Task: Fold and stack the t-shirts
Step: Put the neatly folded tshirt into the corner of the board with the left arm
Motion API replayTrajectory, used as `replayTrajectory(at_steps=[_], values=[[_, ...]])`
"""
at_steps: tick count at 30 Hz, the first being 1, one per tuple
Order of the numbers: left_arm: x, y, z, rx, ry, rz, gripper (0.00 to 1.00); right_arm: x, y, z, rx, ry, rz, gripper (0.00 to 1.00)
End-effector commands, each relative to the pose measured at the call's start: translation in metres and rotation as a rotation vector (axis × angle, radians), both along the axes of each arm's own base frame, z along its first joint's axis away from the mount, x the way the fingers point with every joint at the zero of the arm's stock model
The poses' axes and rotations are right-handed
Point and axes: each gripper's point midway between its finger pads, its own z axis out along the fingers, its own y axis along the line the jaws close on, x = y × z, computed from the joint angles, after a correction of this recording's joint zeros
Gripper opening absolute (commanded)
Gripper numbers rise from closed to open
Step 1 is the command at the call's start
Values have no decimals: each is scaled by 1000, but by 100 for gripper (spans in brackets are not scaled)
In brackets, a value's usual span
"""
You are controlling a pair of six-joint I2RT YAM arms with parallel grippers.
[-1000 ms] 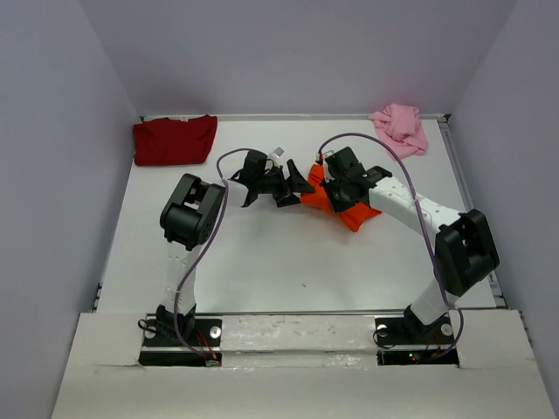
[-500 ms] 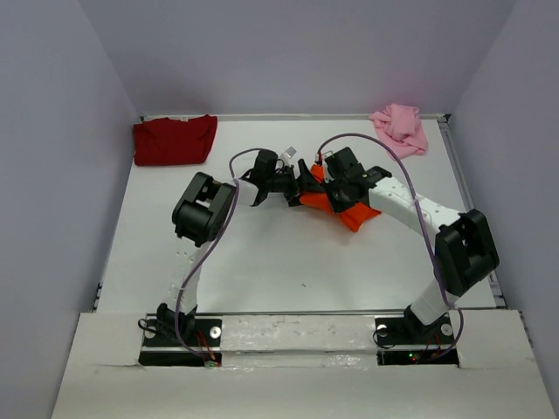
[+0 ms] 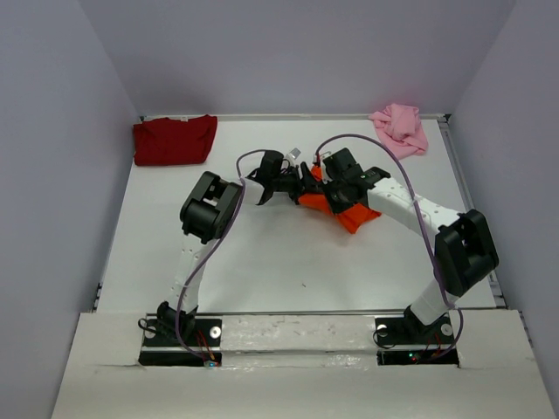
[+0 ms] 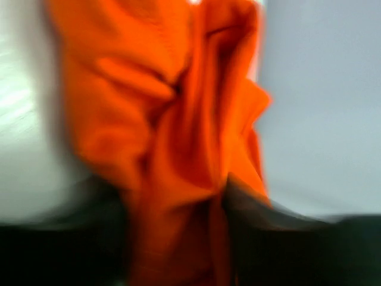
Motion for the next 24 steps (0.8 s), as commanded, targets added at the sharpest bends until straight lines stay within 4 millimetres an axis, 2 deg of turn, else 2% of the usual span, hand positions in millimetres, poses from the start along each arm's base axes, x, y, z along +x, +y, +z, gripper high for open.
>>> replayTrajectory(at_steps=[1, 2, 3, 8, 9, 10, 11, 12, 13, 14, 15, 16, 18, 20, 21, 22, 24], values=[[-23, 8, -63, 122, 141, 0, 37, -1, 5, 15, 25, -33, 13, 0], [-24, 7, -64, 119, 152, 2, 15, -1, 4, 14, 23, -32, 12, 0], [-25, 9, -66, 122, 164, 9, 0, -1, 4, 15, 23, -34, 11, 0], [-23, 8, -62, 118, 142, 7, 0, -4, -1, 13, 27, -28, -50, 0], [-23, 10, -62, 119, 140, 10, 0, -6, -3, 10, 27, -21, -69, 3], [-22, 11, -58, 112, 131, 7, 0, -12, 0, 10, 49, -18, -83, 25], [-21, 11, -55, 108, 127, 7, 0, -14, -1, 8, 63, -24, -100, 33], [-19, 13, -53, 107, 114, 6, 0, -25, -7, -5, 45, -5, -125, 41], [-15, 19, -51, 113, 113, 12, 0, -31, -5, -8, 65, -1, -133, 51], [-10, 22, -45, 119, 100, 20, 0, -33, -1, 1, 133, -22, -171, 59], [-5, 27, -44, 131, 93, 30, 0, -39, 4, 1, 182, -10, -166, 60], [4, 37, -43, 163, 84, 40, 0, -50, 2, -9, 199, 13, -166, 60], [15, 47, -32, 197, 74, 48, 0, -60, 10, -3, 289, 0, -162, 61], [32, 66, -27, 231, 4, 51, 0, -61, 13, 3, 327, -12, -167, 62], [40, 76, -27, 256, -11, 62, 0, -62, 13, 4, 333, -16, -165, 62], [55, 98, -29, 310, -28, 90, 0, -63, 13, 6, 343, -20, -165, 62], [68, 121, -32, 376, -43, 108, 0, -65, 15, 7, 350, -26, -161, 62]])
